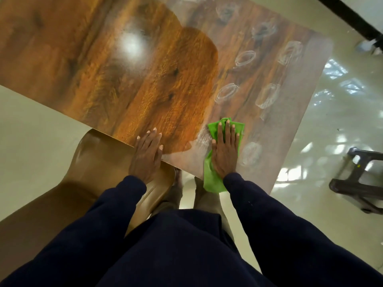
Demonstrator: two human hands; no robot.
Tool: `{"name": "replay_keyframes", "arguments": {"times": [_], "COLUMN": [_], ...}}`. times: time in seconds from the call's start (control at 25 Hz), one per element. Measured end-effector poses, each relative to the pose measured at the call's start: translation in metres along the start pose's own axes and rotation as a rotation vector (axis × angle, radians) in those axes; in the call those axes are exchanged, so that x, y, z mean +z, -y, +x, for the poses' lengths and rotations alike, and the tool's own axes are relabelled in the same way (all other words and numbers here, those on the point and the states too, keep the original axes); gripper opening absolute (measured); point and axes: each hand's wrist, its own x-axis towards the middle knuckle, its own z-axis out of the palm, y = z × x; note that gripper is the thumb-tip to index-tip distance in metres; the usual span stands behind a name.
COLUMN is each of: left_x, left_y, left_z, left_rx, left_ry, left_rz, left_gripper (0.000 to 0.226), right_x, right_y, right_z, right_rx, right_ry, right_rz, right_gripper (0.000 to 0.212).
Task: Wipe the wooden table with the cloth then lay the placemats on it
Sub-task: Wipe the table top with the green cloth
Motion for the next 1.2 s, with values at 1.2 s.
{"name": "replay_keyframes", "arguments": {"times": [1.2], "left_x": [-0.02], "left_y": [0.067], "left_z": [-0.05], "left_rx": [-0.167], "left_ry": [0.009], "left_rz": [0.004], "left_gripper": [0.056], "right_x": [0.023], "right_y": [0.036], "right_z": [0.006], "right_rx": [-0.732], "right_ry": [0.2], "right_rz": [-0.151], "right_gripper": [0.054]}}
